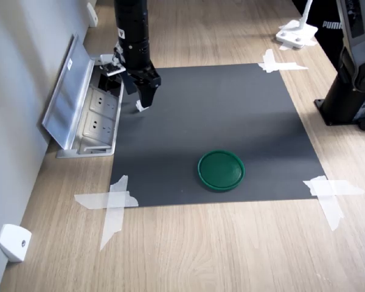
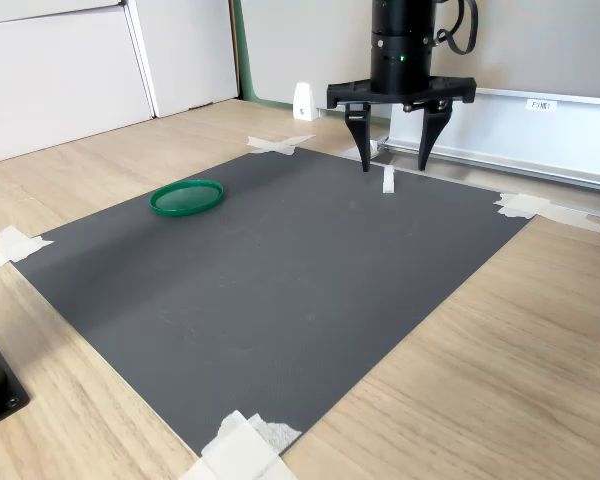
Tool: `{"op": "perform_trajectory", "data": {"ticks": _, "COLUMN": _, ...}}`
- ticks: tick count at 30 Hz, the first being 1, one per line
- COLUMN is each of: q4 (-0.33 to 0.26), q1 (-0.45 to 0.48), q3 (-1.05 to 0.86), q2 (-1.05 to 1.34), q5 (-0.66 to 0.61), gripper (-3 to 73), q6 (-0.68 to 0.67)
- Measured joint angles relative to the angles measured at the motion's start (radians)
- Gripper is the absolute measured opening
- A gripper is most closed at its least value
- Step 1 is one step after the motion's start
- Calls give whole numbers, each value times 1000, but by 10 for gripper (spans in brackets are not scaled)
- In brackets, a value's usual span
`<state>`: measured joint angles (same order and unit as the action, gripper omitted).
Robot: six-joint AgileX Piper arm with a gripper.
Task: Grasp a white terminal and put it on the green lid.
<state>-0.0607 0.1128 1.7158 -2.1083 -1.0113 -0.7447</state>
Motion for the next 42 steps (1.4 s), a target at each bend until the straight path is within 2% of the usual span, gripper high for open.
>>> {"op": "perform_trajectory", "data": {"ticks": 20, "q4": 34, "q1": -3, "q3": -53, "q2": -2, "q5": 54, "gripper": 636, "q6": 19}}
{"op": "perform_trajectory", "data": {"ticks": 26, "q4": 39, "q1": -3, "q3": -53, "q2": -19, "q5": 40, "gripper": 602, "q6": 19}}
{"op": "perform_trajectory", "data": {"ticks": 29, "q4": 40, "q1": -3, "q3": -55, "q2": -22, "q5": 35, "gripper": 545, "q6": 19}}
{"op": "perform_trajectory", "data": {"ticks": 33, "q4": 40, "q1": -3, "q3": -55, "q2": -22, "q5": 28, "gripper": 406, "q6": 19}}
{"op": "perform_trajectory", "data": {"ticks": 39, "q4": 40, "q1": -3, "q3": -55, "q2": -22, "q5": 24, "gripper": 99, "q6": 19}}
{"op": "perform_trajectory", "data": {"ticks": 42, "q4": 40, "q1": -3, "q3": -55, "q2": -19, "q5": 19, "gripper": 89, "q6": 19}}
